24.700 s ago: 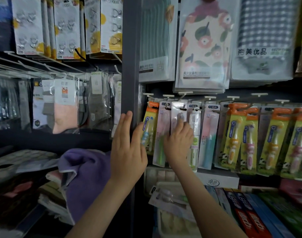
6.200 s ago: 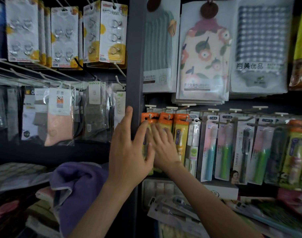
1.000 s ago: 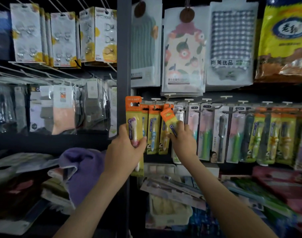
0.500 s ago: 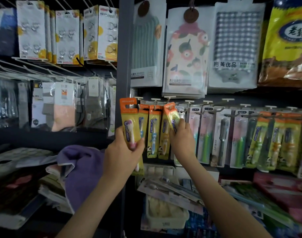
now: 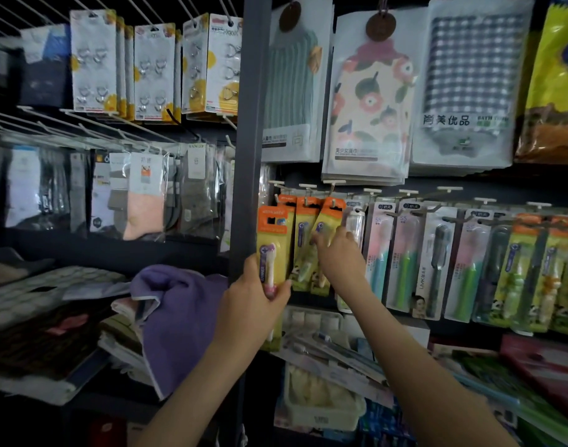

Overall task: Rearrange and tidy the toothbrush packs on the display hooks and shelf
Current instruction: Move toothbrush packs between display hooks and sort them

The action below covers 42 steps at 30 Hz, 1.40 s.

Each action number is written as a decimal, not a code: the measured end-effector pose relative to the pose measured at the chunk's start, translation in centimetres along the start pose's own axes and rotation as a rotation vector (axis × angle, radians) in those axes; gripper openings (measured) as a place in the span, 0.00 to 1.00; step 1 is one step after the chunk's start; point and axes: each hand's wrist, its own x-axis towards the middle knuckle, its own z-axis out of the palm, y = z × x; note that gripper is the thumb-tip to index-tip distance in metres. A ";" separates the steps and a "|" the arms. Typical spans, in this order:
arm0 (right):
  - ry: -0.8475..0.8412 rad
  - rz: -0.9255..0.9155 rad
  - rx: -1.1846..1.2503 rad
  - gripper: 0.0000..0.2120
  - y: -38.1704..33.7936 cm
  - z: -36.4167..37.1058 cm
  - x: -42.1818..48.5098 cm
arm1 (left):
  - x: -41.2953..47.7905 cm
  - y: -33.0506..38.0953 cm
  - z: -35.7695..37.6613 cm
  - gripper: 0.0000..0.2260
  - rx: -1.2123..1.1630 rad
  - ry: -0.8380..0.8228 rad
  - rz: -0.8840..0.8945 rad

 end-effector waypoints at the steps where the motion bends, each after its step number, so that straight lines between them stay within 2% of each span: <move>1: 0.041 -0.033 0.164 0.26 -0.3 -0.4 -1.0 | -0.2 0.0 0.1 0.25 0.015 -0.007 0.003; 2: 0.043 -0.073 0.362 0.23 -0.7 -0.9 -2.2 | -0.3 0.0 0.1 0.25 0.025 -0.018 0.009; 4: -0.101 -0.161 0.678 0.15 -1.6 -1.7 -4.5 | -0.3 0.4 0.2 0.25 0.051 -0.047 0.018; 7: -0.308 -0.229 0.835 0.05 -2.5 -1.6 -6.4 | -0.2 1.3 0.4 0.25 0.088 -0.104 0.049; 12: -0.346 -0.132 1.049 0.09 -2.9 -2.3 -6.0 | 0.6 1.7 -0.4 0.27 0.105 -0.157 0.140; 15: -0.474 -0.144 1.095 0.12 -3.4 -2.3 -6.7 | 1.5 1.5 -0.7 0.26 0.127 -0.151 0.205; 18: -0.448 -0.087 1.008 0.12 -3.4 -1.5 -6.1 | 1.7 1.5 -0.7 0.27 0.163 -0.269 0.245; 20: -0.402 -0.009 0.923 0.17 -2.8 -1.1 -5.3 | 1.6 1.2 -1.1 0.31 0.227 -0.296 0.365; 22: -0.364 0.015 0.894 0.20 -2.1 -0.7 -4.6 | 1.9 0.5 -1.8 0.30 0.255 -0.171 0.540; 24: -0.262 -0.109 0.715 0.17 -1.5 -0.5 -4.1 | 2.7 -0.5 -2.1 0.26 0.249 0.051 0.637; 26: -0.129 -0.281 0.383 0.19 -1.2 -0.3 -3.6 | 4.0 -1.3 -2.2 0.26 0.324 0.162 0.623; 28: -0.060 -0.354 0.221 0.23 -1.4 0.2 -3.1 | 5.2 -2.2 -1.9 0.30 0.383 0.143 0.567; 32: -0.087 -0.392 0.089 0.27 -2.5 1.7 -2.0 | 6.4 -3.7 -0.4 0.36 0.401 0.079 0.515; 36: 0.004 -0.421 -0.044 0.20 -3.6 3.2 -0.8 | 6.6 -4.2 0.1 0.37 0.377 0.127 0.523; 39: 0.088 -0.374 -0.013 0.16 -4.2 4.2 0.1 | 6.8 -4.3 0.2 0.38 0.370 0.132 0.526; 42: 0.140 -0.314 0.036 0.15 -4.8 5.0 0.7 | 6.8 -4.5 0.4 0.40 0.365 0.149 0.541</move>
